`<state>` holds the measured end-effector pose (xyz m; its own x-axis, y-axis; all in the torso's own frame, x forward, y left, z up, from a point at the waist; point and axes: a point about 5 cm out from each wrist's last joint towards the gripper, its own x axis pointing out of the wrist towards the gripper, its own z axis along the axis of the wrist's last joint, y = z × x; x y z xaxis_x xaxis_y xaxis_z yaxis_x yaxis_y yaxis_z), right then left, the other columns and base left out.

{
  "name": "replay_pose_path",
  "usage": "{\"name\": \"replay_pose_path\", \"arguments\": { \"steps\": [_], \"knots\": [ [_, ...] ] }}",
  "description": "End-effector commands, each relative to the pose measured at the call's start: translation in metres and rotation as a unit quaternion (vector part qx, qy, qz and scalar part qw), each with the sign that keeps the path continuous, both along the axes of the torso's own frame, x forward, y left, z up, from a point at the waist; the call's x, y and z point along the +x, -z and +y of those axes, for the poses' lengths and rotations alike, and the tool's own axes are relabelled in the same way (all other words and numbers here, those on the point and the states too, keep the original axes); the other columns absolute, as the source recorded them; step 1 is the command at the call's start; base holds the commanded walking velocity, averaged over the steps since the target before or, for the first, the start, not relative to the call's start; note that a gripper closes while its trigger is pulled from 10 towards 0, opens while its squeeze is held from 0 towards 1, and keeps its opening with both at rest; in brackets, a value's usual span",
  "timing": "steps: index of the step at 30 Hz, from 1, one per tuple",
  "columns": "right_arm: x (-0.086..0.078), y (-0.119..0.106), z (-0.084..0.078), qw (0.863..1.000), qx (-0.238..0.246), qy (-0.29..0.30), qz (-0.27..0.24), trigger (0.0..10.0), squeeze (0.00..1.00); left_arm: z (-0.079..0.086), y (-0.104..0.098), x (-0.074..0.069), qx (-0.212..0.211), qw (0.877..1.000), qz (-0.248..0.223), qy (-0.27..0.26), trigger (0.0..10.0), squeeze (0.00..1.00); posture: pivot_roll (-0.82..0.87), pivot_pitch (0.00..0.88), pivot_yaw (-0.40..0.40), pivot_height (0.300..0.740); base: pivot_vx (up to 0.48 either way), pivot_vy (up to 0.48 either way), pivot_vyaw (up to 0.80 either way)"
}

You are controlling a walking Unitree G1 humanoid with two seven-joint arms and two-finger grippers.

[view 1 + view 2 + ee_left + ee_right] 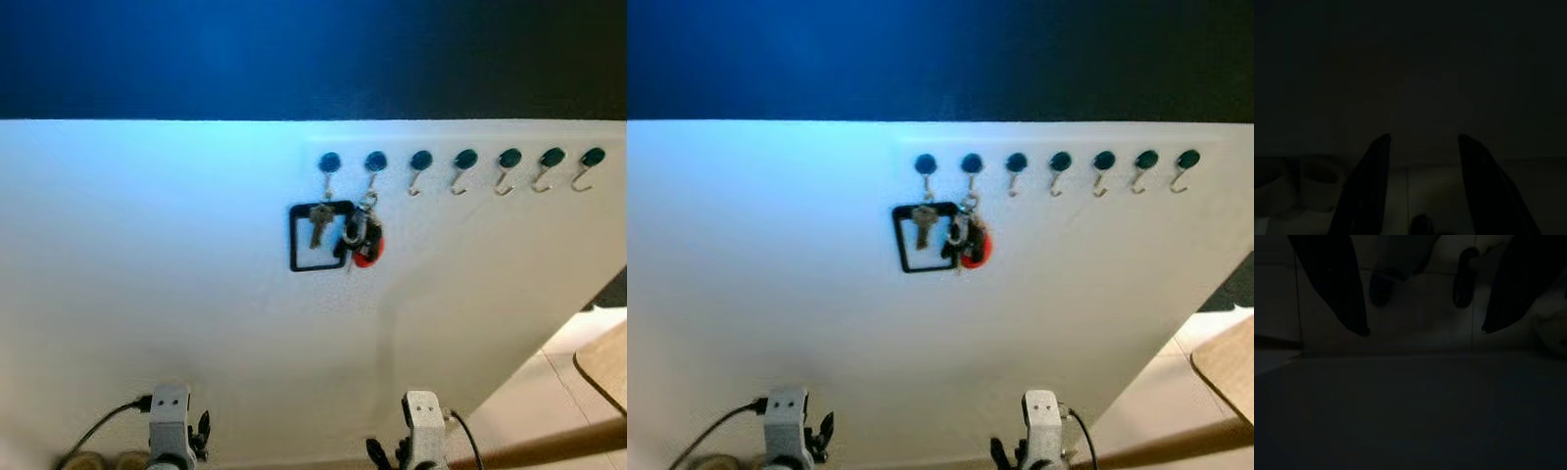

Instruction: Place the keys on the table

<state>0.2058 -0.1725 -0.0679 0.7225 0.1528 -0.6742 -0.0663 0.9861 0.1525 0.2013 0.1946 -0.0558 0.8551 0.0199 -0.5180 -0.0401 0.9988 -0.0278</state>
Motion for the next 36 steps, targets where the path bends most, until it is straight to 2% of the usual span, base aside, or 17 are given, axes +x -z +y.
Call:
{"name": "replay_pose_path", "arguments": {
  "steps": [1,15,21,24,26,28,29,30,32,33,34,35,36],
  "knots": [
    [-0.005,0.003,0.002,1.0,0.002,-0.001,0.01,10.0,0.0,0.003,0.001,-0.002,-0.001,1.0,0.006,-0.004,10.0,0.0,0.05,0.04,0.006,0.74,0.0,0.0,0.0],
    [-0.007,0.004,0.002,1.0,-0.002,-0.011,0.01,10.0,0.0,0.003,0.002,-0.002,0.001,1.0,0.012,-0.009,10.0,0.0,0.04,0.032,0.007,0.74,0.0,0.0,0.0],
    [-0.006,0.0,-0.002,0.999,-0.02,-0.028,-0.018,10.0,0.0,0.008,0.002,-0.005,0.007,1.0,0.007,0.007,10.0,0.0,0.03,0.028,0.014,0.74,0.0,0.0,0.0],
    [-0.005,-0.005,-0.009,0.996,-0.042,-0.05,-0.057,10.0,0.0,0.011,-0.003,-0.008,0.009,0.998,-0.016,0.057,10.0,0.0,0.03,0.027,0.017,0.74,0.0,0.0,0.0],
    [-0.005,-0.005,-0.009,0.996,-0.042,-0.05,-0.057,10.0,0.0,0.011,-0.003,-0.008,0.009,0.998,-0.016,0.057,10.0,0.0,0.03,0.027,0.017,0.74,0.0,0.0,0.0],
    [-0.001,-0.017,-0.016,0.989,-0.045,-0.067,-0.126,10.0,0.0,0.018,-0.014,-0.015,0.007,0.99,-0.06,0.125,10.0,0.0,0.04,0.036,0.019,0.74,0.0,0.0,0.0],
    [-0.001,-0.017,-0.016,0.989,-0.045,-0.067,-0.126,10.0,0.0,0.018,-0.014,-0.015,0.007,0.99,-0.06,0.125,10.0,0.0,0.04,0.036,0.019,0.74,0.0,0.0,0.0],
    [0.001,-0.023,-0.016,0.984,-0.041,-0.072,-0.155,10.0,0.0,0.022,-0.019,-0.017,0.008,0.987,-0.074,0.143,10.0,0.0,0.04,0.038,0.019,0.74,0.0,0.0,0.0],
    [0.002,-0.027,-0.016,0.981,-0.039,-0.076,-0.174,10.0,0.0,0.026,-0.022,-0.019,0.01,0.985,-0.082,0.149,10.0,0.0,0.04,0.038,0.019,0.74,0.0,0.0,0.0],
    [0.002,-0.027,-0.016,0.981,-0.039,-0.076,-0.174,10.0,0.0,0.026,-0.022,-0.019,0.01,0.985,-0.082,0.149,10.0,0.0,0.04,0.038,0.019,0.74,0.0,0.0,0.0],
    [0.001,-0.021,-0.012,0.986,-0.029,-0.072,-0.147,10.0,0.0,0.036,-0.016,-0.018,0.017,0.993,-0.059,0.1,10.0,0.0,0.04,0.048,0.012,0.74,0.0,0.0,0.0],
    [0.001,-0.021,-0.012,0.986,-0.029,-0.072,-0.147,10.0,0.0,0.036,-0.016,-0.018,0.017,0.993,-0.059,0.1,10.0,0.0,0.04,0.048,0.012,0.74,0.0,0.0,0.0],
    [0.0,-0.017,-0.01,0.99,-0.026,-0.068,-0.124,10.0,0.0,0.04,-0.013,-0.018,0.02,0.996,-0.044,0.075,10.0,0.0,0.04,0.048,0.012,0.74,0.0,0.0,0.0]
  ]
}}
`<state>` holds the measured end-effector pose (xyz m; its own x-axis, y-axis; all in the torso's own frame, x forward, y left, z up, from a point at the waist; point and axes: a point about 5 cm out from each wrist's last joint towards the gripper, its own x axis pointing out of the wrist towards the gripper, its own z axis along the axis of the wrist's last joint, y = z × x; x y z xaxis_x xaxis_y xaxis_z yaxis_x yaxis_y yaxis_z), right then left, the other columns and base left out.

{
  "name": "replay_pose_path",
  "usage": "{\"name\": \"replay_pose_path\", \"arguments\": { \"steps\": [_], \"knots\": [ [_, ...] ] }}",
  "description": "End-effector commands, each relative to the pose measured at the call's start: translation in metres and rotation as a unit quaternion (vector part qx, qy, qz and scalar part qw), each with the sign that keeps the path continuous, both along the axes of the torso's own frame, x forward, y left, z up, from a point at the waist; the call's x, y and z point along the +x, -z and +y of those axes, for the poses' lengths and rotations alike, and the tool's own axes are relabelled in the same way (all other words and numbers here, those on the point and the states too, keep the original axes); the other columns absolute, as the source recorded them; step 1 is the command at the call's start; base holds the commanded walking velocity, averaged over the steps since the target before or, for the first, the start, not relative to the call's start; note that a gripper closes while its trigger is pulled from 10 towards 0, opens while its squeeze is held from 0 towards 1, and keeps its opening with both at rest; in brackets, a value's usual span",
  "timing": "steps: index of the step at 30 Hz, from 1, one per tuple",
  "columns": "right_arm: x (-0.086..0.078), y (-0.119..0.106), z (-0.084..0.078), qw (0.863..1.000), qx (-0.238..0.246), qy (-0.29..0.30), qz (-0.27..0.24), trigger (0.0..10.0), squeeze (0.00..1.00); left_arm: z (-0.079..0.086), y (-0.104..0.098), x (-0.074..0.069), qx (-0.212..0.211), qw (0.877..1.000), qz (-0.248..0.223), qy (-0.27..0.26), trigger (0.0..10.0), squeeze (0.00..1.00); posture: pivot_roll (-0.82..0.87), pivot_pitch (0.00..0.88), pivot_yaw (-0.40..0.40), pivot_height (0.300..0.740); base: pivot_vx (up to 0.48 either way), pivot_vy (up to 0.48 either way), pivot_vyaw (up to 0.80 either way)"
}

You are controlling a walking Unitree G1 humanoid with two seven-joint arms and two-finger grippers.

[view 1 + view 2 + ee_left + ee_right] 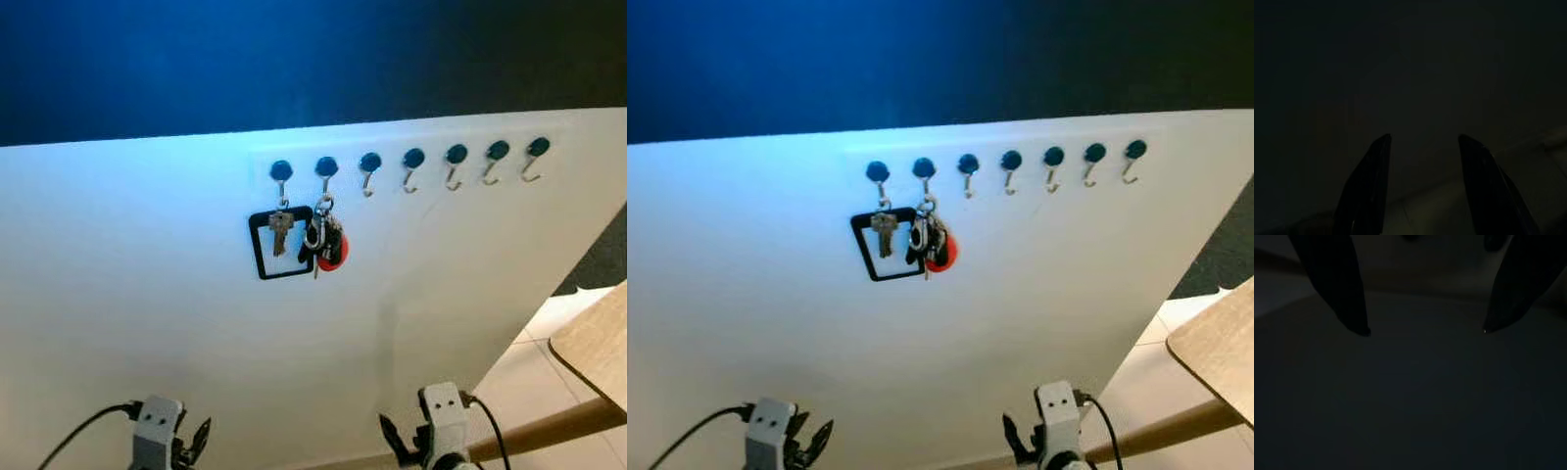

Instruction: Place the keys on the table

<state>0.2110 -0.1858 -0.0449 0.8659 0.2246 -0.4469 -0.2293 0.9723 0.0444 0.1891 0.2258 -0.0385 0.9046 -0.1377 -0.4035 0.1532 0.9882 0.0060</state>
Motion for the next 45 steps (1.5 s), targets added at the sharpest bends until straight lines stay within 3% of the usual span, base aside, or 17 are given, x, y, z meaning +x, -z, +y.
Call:
{"name": "replay_pose_path", "arguments": {
  "steps": [1,2,8,12,15,18,25,35,39,45],
  "knots": [
    [-0.011,0.015,0.006,0.997,-0.004,0.007,0.07,10.0,0.0,0.01,0.012,-0.008,0.014,0.997,0.051,-0.053,10.0,0.0,0.03,0.051,0.014,0.74,0.0,0.0,0.0],
    [-0.018,0.023,0.008,0.994,-0.02,0.007,0.108,10.0,0.0,0.007,0.019,-0.011,0.008,0.994,0.076,-0.08,10.0,0.0,0.03,0.053,0.014,0.74,0.0,0.0,0.0],
    [-0.025,0.029,0.01,0.99,0.0,0.036,0.135,10.0,0.0,-0.006,0.026,-0.013,-0.023,0.989,0.096,-0.11,10.0,0.0,0.02,0.054,0.006,0.74,0.0,0.0,0.0],
    [-0.024,0.028,0.012,0.991,0.007,0.036,0.128,10.0,0.0,-0.016,0.027,-0.012,-0.026,0.991,0.101,-0.085,10.0,0.0,0.02,0.049,0.007,0.74,0.0,0.0,0.0],
    [-0.02,0.026,0.009,0.992,0.001,0.036,0.124,10.0,0.0,-0.024,0.03,-0.009,-0.006,0.992,0.118,-0.053,10.0,0.0,0.03,0.051,-0.003,0.74,0.0,0.0,0.0],
    [-0.027,0.032,0.003,0.987,-0.03,0.037,0.156,10.0,0.0,-0.025,0.034,-0.011,0.008,0.987,0.143,-0.067,10.0,0.0,0.03,0.049,-0.011,0.74,0.0,0.0,0.0],
    [-0.03,0.035,-0.004,0.979,-0.044,0.059,0.19,10.0,0.0,-0.027,0.033,-0.007,-0.004,0.986,0.139,-0.093,10.0,0.0,0.02,0.053,-0.016,0.74,0.0,0.0,0.0],
    [-0.023,0.033,0.006,0.981,-0.039,0.05,0.183,10.0,0.0,-0.026,0.034,-0.008,0.001,0.985,0.142,-0.096,10.0,0.0,0.04,0.038,-0.015,0.74,0.0,0.0,0.0],
    [-0.037,0.042,0.01,0.974,-0.051,0.045,0.215,10.0,0.0,-0.02,0.036,-0.014,0.008,0.983,0.152,-0.104,10.0,0.0,0.04,0.047,0.004,0.74,0.0,0.0,0.0],
    [-0.042,0.044,0.01,0.973,-0.049,0.046,0.22,10.0,0.0,-0.02,0.034,-0.012,0.006,0.984,0.145,-0.102,10.0,0.0,0.05,0.043,-0.002,0.74,0.0,0.0,0.0]
  ]
}}
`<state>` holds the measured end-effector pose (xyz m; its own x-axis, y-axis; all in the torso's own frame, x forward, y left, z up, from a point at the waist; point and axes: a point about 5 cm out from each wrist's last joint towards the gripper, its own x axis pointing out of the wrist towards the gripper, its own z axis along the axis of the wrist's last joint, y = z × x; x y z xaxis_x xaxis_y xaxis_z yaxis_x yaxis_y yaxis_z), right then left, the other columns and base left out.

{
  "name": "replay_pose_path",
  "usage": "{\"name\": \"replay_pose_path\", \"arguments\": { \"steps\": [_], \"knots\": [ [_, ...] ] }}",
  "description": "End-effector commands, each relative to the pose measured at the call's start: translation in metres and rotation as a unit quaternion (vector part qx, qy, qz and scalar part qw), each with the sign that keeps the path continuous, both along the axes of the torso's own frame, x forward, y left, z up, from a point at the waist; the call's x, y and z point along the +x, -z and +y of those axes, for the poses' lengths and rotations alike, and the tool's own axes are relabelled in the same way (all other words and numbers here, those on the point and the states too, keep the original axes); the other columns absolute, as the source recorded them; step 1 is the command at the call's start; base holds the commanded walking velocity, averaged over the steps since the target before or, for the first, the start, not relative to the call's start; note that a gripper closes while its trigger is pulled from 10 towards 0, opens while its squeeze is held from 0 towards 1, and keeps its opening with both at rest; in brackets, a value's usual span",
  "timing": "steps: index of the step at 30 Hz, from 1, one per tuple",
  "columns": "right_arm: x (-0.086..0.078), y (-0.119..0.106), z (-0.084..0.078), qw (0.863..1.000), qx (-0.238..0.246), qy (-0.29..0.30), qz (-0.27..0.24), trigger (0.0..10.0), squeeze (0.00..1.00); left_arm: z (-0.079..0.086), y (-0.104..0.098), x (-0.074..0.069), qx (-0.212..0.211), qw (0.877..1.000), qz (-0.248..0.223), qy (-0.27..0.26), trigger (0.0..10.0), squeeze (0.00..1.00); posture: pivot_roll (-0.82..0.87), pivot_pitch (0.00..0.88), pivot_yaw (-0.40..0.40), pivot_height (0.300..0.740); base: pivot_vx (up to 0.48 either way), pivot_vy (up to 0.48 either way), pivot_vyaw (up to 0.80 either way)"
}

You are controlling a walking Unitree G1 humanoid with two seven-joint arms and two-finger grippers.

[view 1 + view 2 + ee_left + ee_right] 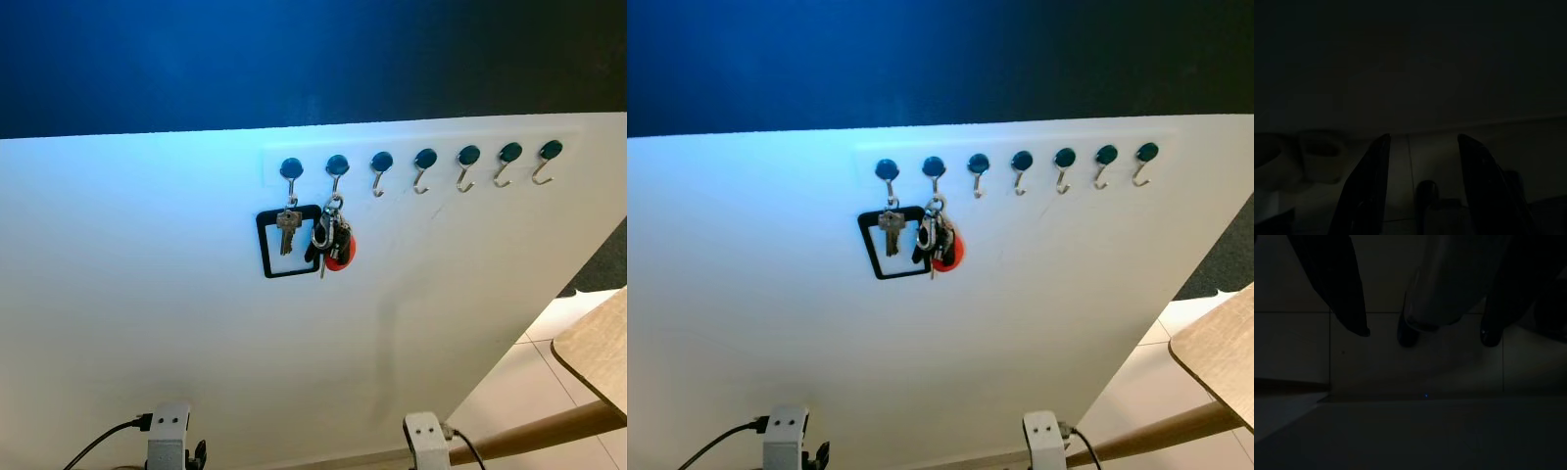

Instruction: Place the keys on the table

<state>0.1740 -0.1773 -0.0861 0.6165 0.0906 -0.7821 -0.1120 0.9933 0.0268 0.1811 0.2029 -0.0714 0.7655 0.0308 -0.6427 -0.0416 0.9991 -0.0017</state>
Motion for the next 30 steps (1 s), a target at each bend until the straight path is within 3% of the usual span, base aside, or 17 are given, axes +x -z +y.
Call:
{"name": "replay_pose_path", "arguments": {
  "steps": [1,19,30],
  "knots": [
    [-0.006,0.003,0.002,1.0,-0.003,-0.008,0.012,10.0,0.0,0.004,0.001,-0.003,0.0,1.0,0.002,-0.01,10.0,0.0,0.05,0.041,0.002,0.74,0.0,0.0,0.0],
    [0.0,-0.001,0.009,0.999,0.015,-0.033,-0.014,10.0,0.0,0.004,0.0,0.0,0.012,1.0,0.006,0.003,10.0,0.0,0.04,0.037,0.009,0.74,0.0,0.014,0.0],
    [0.004,-0.003,0.014,0.998,0.012,-0.063,-0.022,10.0,0.0,0.006,0.001,0.0,0.012,1.0,0.011,-0.009,10.0,0.0,0.05,0.047,-0.001,0.74,0.0,0.0,0.8]
  ]
}}
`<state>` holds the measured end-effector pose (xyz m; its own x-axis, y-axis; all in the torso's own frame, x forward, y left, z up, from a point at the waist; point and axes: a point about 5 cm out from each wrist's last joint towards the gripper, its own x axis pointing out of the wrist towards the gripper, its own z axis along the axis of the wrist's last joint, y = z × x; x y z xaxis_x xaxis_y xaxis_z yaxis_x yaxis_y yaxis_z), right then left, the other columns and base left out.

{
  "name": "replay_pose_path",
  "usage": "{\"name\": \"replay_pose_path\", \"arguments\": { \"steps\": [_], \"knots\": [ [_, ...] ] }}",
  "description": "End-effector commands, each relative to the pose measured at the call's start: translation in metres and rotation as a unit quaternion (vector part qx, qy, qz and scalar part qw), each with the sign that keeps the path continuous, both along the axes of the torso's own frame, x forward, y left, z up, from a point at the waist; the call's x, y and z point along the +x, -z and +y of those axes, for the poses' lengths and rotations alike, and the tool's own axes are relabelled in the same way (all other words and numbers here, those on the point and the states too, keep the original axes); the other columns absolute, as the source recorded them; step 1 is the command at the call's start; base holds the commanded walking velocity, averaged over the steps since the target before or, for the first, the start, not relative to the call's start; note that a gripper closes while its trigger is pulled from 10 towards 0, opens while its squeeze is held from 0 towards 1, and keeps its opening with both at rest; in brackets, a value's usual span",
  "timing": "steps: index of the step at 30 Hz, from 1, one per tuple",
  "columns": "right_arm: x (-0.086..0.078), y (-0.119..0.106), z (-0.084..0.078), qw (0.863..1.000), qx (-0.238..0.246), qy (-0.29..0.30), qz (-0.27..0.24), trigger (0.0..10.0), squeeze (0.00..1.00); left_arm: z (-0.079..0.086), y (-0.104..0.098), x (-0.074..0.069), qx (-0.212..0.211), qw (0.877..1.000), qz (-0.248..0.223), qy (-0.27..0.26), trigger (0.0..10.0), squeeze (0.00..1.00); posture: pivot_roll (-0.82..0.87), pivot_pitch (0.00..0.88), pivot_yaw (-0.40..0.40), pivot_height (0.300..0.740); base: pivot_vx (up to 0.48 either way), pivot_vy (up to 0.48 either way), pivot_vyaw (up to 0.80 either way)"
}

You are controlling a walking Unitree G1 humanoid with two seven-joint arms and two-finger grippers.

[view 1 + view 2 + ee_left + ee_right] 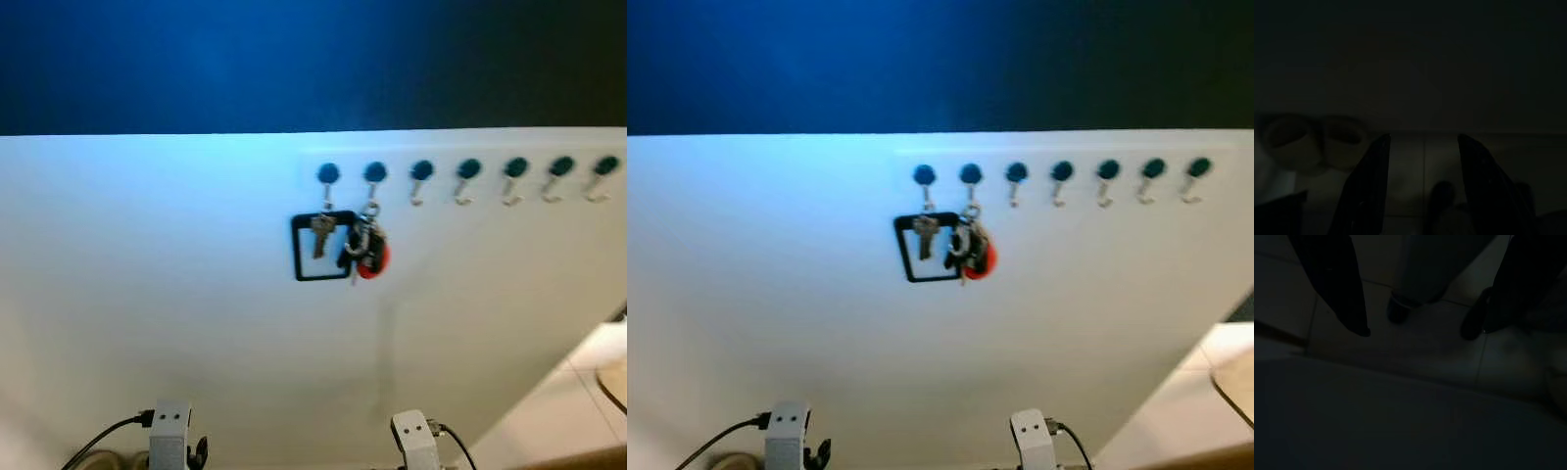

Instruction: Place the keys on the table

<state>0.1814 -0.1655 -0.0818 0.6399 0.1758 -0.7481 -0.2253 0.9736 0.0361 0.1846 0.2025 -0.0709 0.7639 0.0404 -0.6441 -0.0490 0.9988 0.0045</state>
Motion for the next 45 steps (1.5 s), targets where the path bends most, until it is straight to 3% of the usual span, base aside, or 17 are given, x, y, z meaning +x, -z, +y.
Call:
{"name": "replay_pose_path", "arguments": {
  "steps": [1,6,8,24,35,45],
  "knots": [
    [-0.0032,0.0014,0.0023,1.0,0.003,-0.008,0.003,10.0,0.0,0.0069,0.0018,-0.0043,0.007,1.0,0.011,-0.008,10.0,0.0,0.05,0.047,-0.004,0.74,0.0,0.0,0.8],
    [-0.0034,0.0014,0.0022,1.0,0.003,-0.003,0.0,10.0,0.0,0.0074,0.0024,-0.0055,0.005,1.0,0.013,-0.011,10.0,0.0,0.05,0.045,-0.005,0.74,0.0,0.0,0.75],
    [-0.0051,0.0027,-0.0003,0.999,0.012,0.03,0.009,10.0,0.0,0.0082,0.003,-0.0067,0.005,1.0,0.015,-0.013,10.0,0.0,0.05,0.044,-0.006,0.74,0.0,0.0,0.0],
    [-0.0031,0.001,0.001,1.0,0.021,0.021,0.0,10.0,0.0,0.013,0.0043,-0.0104,0.009,1.0,0.023,-0.02,10.0,0.0,0.05,0.04,0.0,0.74,0.0,0.0,0.0],
    [-0.0026,0.0007,0.0042,1.0,0.024,0.017,-0.003,10.0,0.0,0.0114,0.0029,-0.0088,0.01,1.0,0.012,-0.019,10.0,0.0,0.06,0.051,-0.006,0.74,0.0,0.321,0.0],
    [-0.004,0.0013,0.0049,1.0,0.024,0.013,-0.002,10.0,0.0,0.0113,0.0006,-0.0074,0.012,1.0,-0.004,-0.011,10.0,0.0,0.06,0.053,-0.009,0.74,0.0,0.0,0.0]
  ]
}}
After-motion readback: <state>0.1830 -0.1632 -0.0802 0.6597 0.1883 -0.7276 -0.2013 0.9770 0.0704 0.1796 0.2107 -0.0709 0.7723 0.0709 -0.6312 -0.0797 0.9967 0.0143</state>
